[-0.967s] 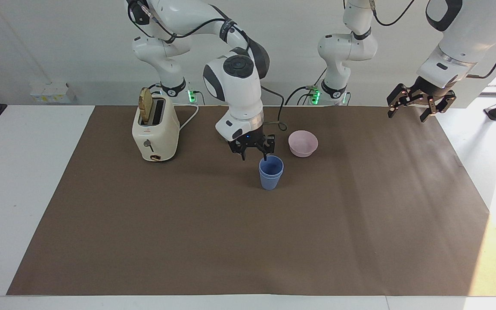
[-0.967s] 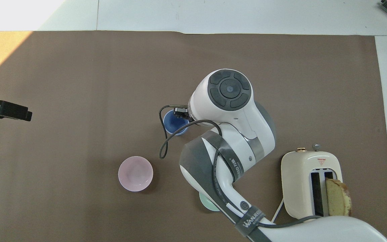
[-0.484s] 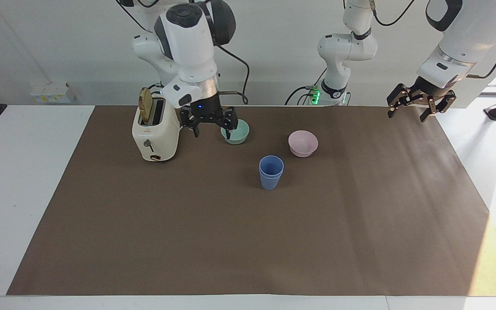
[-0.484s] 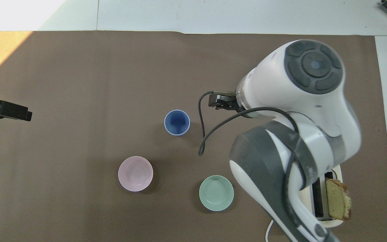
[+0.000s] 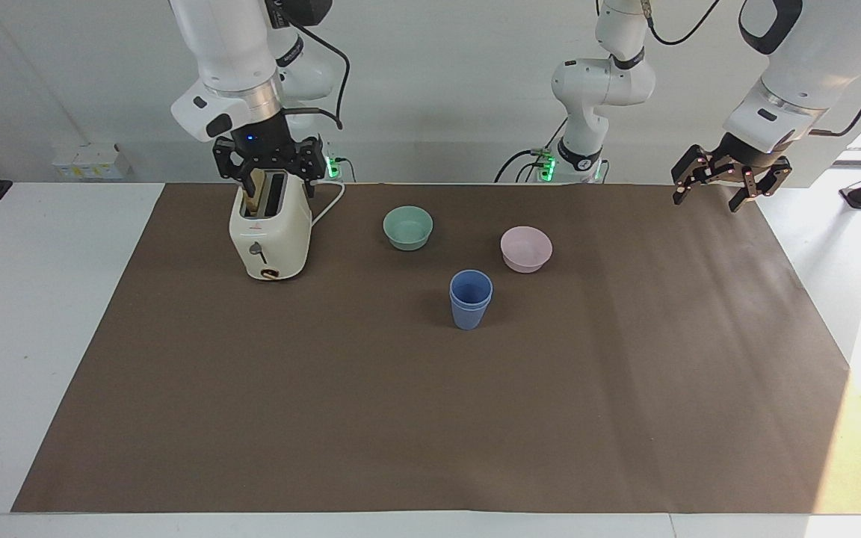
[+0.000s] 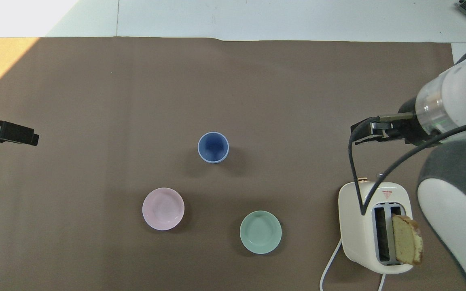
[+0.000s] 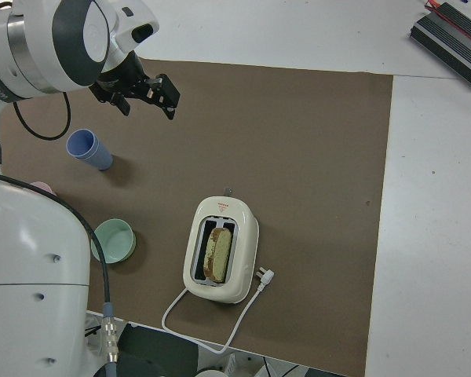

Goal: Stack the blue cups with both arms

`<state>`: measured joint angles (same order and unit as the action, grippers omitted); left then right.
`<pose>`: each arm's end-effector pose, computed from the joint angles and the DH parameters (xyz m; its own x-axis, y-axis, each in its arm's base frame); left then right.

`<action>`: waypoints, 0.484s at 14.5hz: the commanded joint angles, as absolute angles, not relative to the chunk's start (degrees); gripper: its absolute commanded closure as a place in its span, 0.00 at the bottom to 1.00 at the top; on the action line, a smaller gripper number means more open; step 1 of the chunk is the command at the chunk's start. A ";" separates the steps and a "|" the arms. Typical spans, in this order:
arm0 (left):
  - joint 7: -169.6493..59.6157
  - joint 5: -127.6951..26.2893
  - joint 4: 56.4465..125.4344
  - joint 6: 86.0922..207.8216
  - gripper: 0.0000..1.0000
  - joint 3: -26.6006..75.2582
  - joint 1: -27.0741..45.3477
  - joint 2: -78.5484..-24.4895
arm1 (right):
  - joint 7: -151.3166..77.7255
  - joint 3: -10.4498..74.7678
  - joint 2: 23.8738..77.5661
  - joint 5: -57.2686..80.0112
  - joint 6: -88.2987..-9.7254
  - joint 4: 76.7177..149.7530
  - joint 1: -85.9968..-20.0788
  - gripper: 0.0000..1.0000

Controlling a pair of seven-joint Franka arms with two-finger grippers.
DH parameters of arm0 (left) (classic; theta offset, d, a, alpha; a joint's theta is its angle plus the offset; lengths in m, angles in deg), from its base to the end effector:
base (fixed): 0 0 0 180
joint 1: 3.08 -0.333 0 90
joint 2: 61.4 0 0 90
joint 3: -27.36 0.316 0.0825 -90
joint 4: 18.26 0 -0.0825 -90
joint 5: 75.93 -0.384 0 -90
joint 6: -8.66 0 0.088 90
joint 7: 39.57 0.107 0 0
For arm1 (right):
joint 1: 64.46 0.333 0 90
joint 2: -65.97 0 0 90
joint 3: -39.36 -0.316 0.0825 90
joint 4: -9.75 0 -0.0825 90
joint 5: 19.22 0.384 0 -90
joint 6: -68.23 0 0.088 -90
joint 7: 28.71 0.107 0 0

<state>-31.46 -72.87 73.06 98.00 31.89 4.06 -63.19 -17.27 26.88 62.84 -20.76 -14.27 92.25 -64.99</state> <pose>0.5428 -0.0298 0.6299 0.9825 -0.1864 0.0045 -0.1864 -0.9809 0.0558 0.5472 0.1086 0.6446 0.9988 0.0055 -0.0493 0.0067 -0.9997 0.0253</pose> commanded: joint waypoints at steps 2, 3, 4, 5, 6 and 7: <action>-31.49 -73.47 73.59 97.78 0.00 31.40 3.51 -63.86 | -25.17 26.79 64.38 -20.28 -11.74 91.04 -69.91 0.00; -31.57 -73.47 73.59 97.78 0.00 31.40 3.51 -63.86 | -26.59 26.88 65.00 -20.01 -12.62 93.05 -70.52 0.00; -31.58 -73.47 73.59 97.78 0.00 31.40 3.51 -63.86 | -26.69 26.79 65.44 -19.84 -14.37 95.16 -72.09 0.00; -31.58 -73.47 73.59 97.78 0.00 31.40 3.51 -63.86 | -26.69 26.79 65.97 -19.22 -14.47 95.61 -72.63 0.00; -31.49 -73.47 73.59 97.78 0.00 31.40 3.51 -63.86 | -26.25 26.79 65.89 -18.52 -14.56 95.53 -72.72 0.00; -31.49 -73.47 73.59 97.78 0.00 31.40 3.51 -63.86 | -26.25 26.88 65.97 -18.25 -14.82 95.79 -72.81 0.00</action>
